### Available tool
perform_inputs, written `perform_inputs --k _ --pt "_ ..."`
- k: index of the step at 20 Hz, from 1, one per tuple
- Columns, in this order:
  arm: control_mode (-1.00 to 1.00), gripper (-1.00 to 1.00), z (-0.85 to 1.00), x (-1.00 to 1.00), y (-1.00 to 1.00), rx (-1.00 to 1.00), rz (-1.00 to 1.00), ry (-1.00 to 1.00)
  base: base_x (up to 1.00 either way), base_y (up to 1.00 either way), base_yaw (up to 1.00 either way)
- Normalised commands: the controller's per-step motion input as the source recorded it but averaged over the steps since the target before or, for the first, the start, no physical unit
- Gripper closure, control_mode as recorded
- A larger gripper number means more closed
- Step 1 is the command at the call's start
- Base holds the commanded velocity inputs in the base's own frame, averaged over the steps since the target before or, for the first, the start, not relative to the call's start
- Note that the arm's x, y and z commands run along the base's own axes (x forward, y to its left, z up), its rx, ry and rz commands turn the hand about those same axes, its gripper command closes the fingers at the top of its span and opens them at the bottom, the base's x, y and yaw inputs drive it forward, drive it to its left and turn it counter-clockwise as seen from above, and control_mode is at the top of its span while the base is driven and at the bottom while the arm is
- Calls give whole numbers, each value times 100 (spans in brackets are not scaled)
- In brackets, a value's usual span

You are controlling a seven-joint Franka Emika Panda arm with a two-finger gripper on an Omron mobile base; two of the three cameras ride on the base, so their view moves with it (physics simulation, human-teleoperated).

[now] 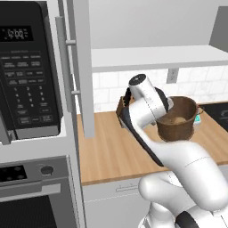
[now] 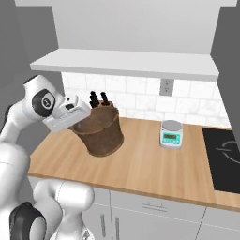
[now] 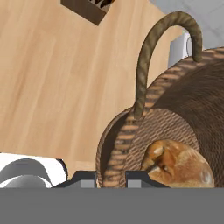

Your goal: Open the cabinet, pick up the bread from the cabinet and place it in the basket. Then move the basket to the dining counter.

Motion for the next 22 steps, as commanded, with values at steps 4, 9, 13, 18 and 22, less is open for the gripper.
perform_inputs --k 4,9,13,18,22 --pt "-100 100 59 -34 28 0 14 7 0 0 0" --pt "-100 100 43 -28 22 9 12 11 0 0 0" --pt "-100 100 5 -33 4 14 11 3 0 0 0" --pt "-100 100 0 -27 8 12 24 -4 0 0 0" --pt "-100 100 0 -28 13 14 18 -5 0 0 0"
